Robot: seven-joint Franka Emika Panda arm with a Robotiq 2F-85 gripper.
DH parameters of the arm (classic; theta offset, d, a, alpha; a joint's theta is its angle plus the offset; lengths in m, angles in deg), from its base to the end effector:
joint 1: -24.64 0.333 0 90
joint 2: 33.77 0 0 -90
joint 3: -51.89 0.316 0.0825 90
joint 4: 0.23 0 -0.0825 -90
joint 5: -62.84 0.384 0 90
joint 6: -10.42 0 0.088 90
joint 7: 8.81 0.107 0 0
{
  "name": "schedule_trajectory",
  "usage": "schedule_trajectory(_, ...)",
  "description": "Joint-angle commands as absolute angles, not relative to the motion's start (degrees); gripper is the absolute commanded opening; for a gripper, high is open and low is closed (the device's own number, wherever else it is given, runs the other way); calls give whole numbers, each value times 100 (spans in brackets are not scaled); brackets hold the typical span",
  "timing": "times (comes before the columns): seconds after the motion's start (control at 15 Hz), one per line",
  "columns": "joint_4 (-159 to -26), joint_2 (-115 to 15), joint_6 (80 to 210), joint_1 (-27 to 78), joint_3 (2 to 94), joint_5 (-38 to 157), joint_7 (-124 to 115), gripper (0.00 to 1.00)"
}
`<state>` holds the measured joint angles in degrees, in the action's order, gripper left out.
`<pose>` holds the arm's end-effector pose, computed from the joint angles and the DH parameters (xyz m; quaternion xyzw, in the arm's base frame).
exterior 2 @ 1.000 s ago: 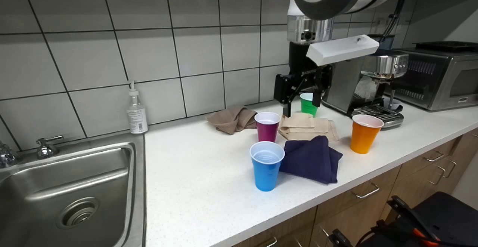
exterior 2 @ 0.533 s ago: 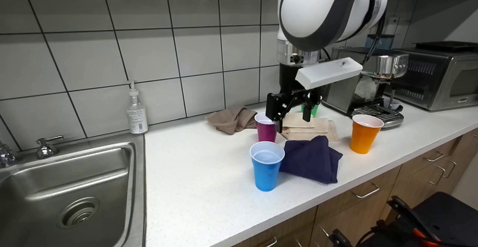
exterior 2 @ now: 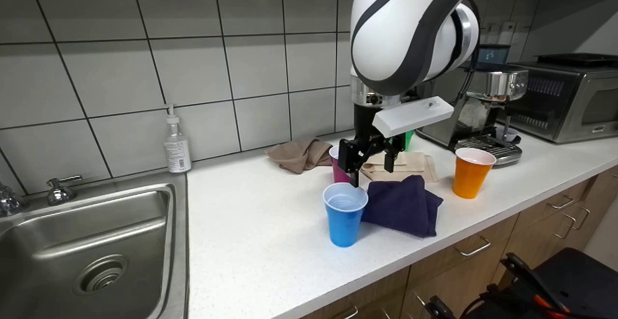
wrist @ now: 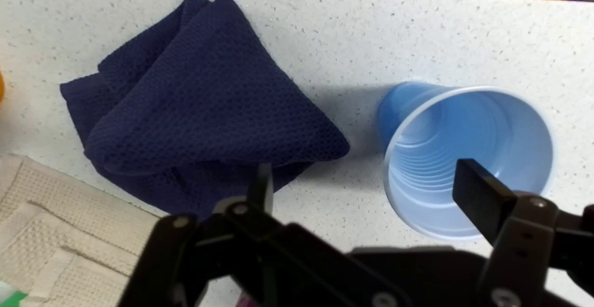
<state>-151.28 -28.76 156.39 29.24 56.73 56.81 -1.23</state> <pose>0.4194 0.0706 0.2753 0.9977 0.0596 0.0040 0.0329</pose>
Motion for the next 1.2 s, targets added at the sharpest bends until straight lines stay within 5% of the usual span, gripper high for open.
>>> schedule_trajectory(0.0,-14883,-3263,15726,2918,5751,5486,119,100)
schedule_trajectory(0.73,-14622,-3855,15683,3091,5708,5287,305,100)
schedule_trajectory(0.8,-14616,-3866,15689,3097,5703,5301,293,75)
schedule_trajectory(1.13,-14612,-3873,15680,3104,5682,5290,283,42)
